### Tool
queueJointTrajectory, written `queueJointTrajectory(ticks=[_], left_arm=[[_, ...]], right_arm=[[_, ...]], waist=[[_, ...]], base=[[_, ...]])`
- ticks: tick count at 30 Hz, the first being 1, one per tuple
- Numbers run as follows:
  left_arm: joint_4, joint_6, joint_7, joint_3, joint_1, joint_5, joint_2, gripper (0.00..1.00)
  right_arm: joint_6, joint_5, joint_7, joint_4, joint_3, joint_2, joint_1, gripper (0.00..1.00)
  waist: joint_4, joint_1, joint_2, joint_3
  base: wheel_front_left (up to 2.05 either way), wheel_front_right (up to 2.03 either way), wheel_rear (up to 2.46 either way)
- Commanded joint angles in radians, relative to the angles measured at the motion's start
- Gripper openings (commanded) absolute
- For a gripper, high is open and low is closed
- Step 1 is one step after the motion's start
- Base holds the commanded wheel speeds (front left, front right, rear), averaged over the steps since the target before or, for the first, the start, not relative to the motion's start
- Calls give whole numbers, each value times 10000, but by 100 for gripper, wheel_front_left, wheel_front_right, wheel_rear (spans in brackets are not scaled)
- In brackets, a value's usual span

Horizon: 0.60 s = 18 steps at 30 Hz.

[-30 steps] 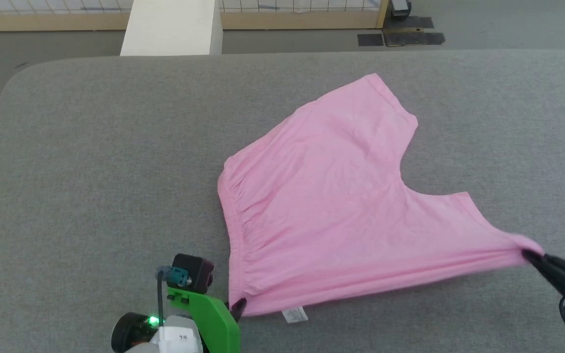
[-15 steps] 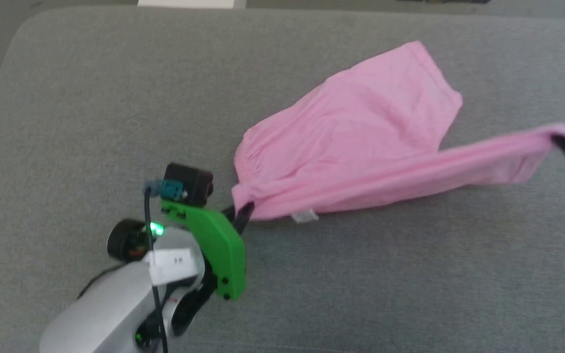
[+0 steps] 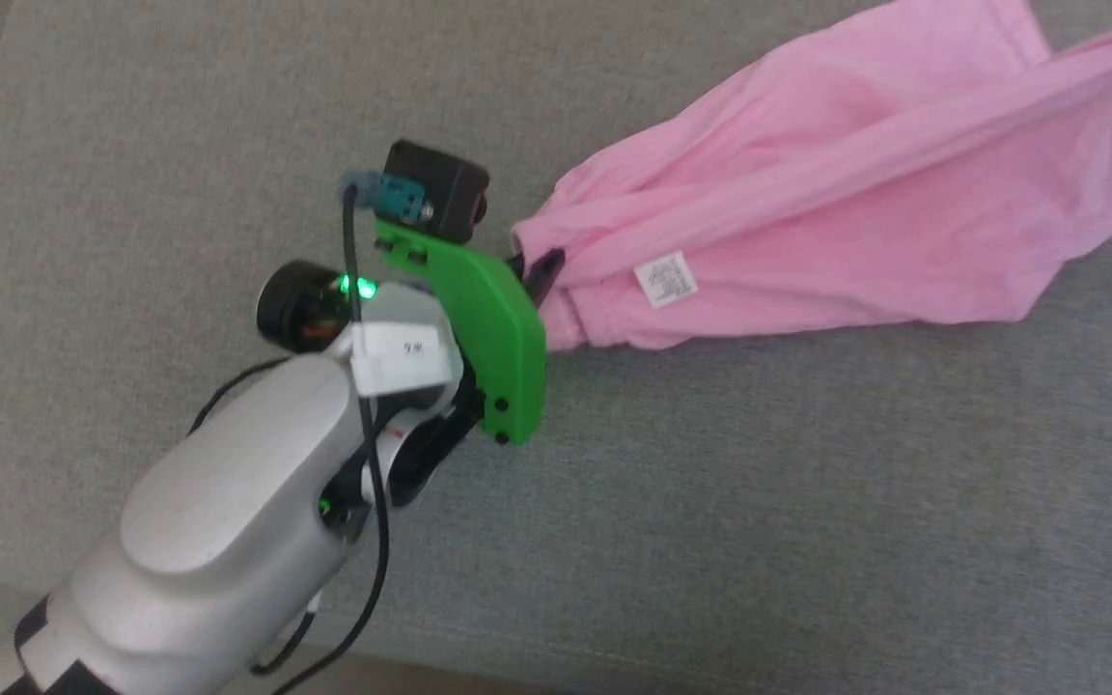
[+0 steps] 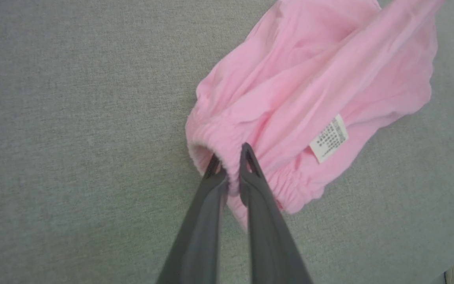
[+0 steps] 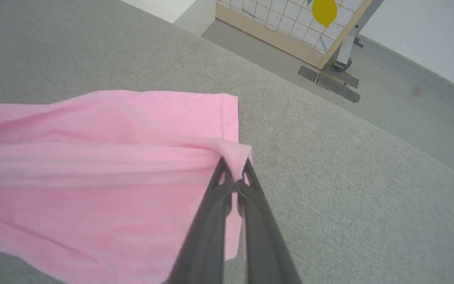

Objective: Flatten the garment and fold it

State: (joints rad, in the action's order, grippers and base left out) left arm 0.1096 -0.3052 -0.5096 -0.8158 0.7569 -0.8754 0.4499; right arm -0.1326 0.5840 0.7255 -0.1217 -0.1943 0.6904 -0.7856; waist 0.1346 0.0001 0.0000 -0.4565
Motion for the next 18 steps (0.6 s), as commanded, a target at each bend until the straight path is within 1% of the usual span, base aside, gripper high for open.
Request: queueJointTrajectory(ticks=[1, 8, 14, 18], left_arm=[[-157, 112, -22, 36, 329, 48, -107, 0], [-886, 349, 191, 183, 1162, 90, -640, 0], [-1285, 451, 519, 309, 1550, 150, -938, 0], [-1488, 485, 669, 295, 1604, 171, -1080, 0]], right_arm=[[19, -138, 75, -232, -168, 55, -407, 0], [19, -650, -81, -1620, -956, 121, -1930, 0], [19, -989, -762, -2698, -1270, 9, -2729, 0], [19, -1057, -1407, -3102, -1518, -101, -2925, 0]], waist=[[641, -1, 0, -925], [812, -1, 0, -1532], [878, -1, 0, -1754], [895, -1, 0, -1756]], base=[[0, 0, 0], [0, 0, 0], [0, 0, 0], [0, 0, 0]])
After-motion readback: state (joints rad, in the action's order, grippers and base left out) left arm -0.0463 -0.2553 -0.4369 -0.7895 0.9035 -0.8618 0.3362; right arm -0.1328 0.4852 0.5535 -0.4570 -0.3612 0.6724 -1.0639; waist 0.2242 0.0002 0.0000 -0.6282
